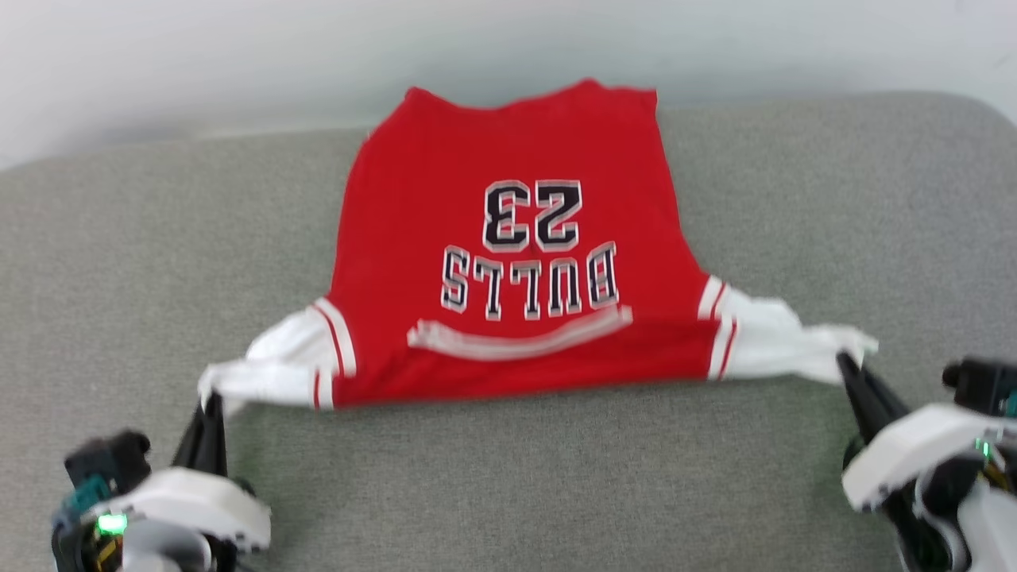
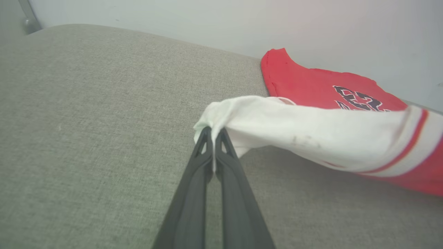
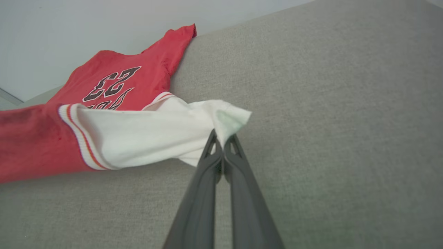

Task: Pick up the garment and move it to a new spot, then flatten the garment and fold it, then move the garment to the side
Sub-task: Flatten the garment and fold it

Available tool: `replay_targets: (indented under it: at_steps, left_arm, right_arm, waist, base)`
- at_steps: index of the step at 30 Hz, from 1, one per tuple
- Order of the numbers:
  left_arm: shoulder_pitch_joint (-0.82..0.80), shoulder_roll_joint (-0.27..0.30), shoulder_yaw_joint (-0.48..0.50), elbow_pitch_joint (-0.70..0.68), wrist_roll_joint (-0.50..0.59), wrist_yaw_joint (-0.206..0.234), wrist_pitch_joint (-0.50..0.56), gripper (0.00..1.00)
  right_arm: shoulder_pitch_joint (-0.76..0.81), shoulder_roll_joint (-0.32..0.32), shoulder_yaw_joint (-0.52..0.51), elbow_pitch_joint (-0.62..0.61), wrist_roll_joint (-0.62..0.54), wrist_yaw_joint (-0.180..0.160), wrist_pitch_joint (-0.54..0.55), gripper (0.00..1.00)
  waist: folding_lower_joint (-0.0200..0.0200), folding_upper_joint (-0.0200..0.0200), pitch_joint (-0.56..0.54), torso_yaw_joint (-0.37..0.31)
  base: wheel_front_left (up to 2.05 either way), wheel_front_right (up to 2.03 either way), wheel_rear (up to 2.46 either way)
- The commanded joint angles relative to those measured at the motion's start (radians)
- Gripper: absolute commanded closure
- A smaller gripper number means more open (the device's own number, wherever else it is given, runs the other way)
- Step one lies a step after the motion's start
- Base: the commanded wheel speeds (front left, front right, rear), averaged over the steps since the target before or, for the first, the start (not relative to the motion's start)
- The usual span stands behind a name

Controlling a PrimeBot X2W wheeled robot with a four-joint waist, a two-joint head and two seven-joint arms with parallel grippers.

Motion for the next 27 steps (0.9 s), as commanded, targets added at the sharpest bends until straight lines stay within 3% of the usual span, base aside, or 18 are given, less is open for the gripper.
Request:
replay_targets:
  at_steps: [1,15,16,18,19,27]
  left_arm:
    - [0.030,-0.001,0.002,-0.010,-0.006,0.012,0.002,1.00]
    - [0.333,0.019,-0.072,-0.166,0.043,0.081,0.059,1.00]
    - [0.340,0.016,-0.078,-0.175,0.044,0.084,0.059,1.00]
    - [0.345,0.014,-0.094,-0.192,0.055,0.085,0.063,1.00]
    - [0.343,0.009,-0.100,-0.200,0.058,0.085,0.064,1.00]
    - [0.297,-0.008,-0.133,-0.281,0.092,0.100,0.054,1.00]
  right_arm:
    - [0.037,0.004,-0.012,-0.010,-0.002,-0.001,0.002,1.00]
    - [0.437,0.121,-0.198,-0.201,-0.120,-0.001,0.107,0.99]
    - [0.447,0.126,-0.201,-0.216,-0.131,-0.001,0.113,0.88]
    - [0.460,0.136,-0.204,-0.248,-0.150,-0.001,0.125,0.36]
    - [0.461,0.135,-0.211,-0.263,-0.162,-0.001,0.125,0.00]
    - [0.401,0.140,-0.251,-0.332,-0.201,-0.001,0.140,0.00]
  waist:
    - [0.0003,0.0000,-0.043,0.010]
    - [0.0003,0.0000,-0.164,0.047]
    - [0.0003,0.0000,-0.165,0.048]
    - [0.0003,0.0000,-0.166,0.052]
    - [0.0003,0.0000,-0.164,0.054]
    - [0.0003,0.0000,-0.122,0.089]
  base:
    - [0.00,0.00,0.00]
    - [0.00,0.00,0.00]
    - [0.00,0.00,0.00]
    - [0.00,0.00,0.00]
    - [0.00,0.00,0.00]
    - [0.00,0.00,0.00]
